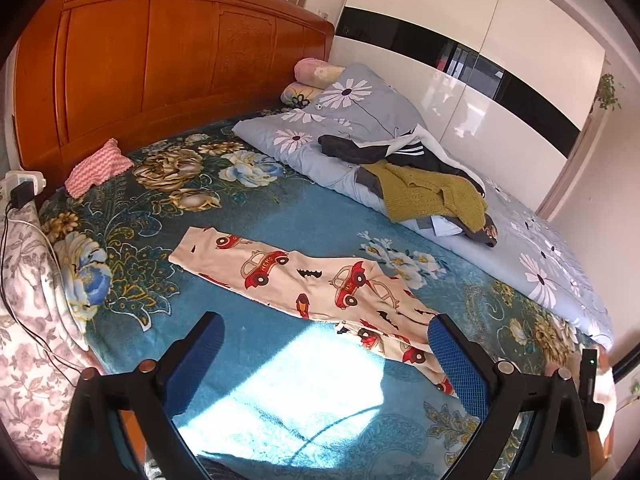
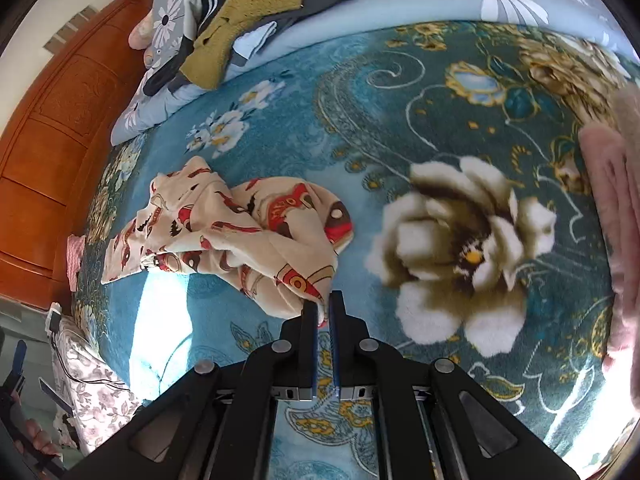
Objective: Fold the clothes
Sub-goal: 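Lay the pajama pants onto the teal blanket with the right gripper, then regrasp the pants leg hem with the right gripper and lift it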
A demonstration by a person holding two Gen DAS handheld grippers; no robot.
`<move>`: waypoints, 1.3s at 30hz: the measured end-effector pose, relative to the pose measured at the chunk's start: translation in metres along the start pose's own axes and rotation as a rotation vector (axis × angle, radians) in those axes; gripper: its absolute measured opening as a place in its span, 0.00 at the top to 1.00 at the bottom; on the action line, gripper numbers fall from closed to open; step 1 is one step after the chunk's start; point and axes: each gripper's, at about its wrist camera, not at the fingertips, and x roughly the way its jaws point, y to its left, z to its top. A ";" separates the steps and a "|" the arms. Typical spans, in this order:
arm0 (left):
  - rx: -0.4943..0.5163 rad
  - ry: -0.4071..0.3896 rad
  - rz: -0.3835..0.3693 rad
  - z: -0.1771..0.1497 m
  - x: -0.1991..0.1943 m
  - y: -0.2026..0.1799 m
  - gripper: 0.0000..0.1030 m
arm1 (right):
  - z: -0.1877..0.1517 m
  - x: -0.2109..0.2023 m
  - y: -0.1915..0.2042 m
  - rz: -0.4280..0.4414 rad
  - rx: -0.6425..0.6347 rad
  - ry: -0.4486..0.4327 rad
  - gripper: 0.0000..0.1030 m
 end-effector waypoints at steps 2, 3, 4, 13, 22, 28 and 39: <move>-0.019 -0.013 0.026 0.000 0.001 0.006 0.00 | -0.008 -0.003 -0.008 -0.015 -0.011 0.017 0.95; -0.033 -0.023 0.040 0.000 0.002 0.010 0.00 | -0.011 -0.007 -0.009 -0.036 -0.030 0.033 0.90; -0.047 -0.037 0.051 -0.001 0.002 0.015 0.00 | -0.014 -0.010 -0.009 -0.061 -0.053 0.048 0.86; -0.086 -0.080 0.099 -0.006 0.017 0.046 0.00 | 0.002 0.008 0.104 -0.148 -0.502 -0.047 0.42; -0.173 -0.080 0.150 -0.015 0.041 0.111 0.00 | 0.026 0.131 0.308 0.006 -0.793 0.100 0.41; -0.218 -0.086 0.125 -0.021 0.056 0.146 0.00 | -0.009 0.212 0.412 0.080 -0.988 0.135 0.41; -0.276 -0.059 0.066 -0.030 0.075 0.171 0.00 | -0.048 0.285 0.466 -0.021 -1.157 0.162 0.53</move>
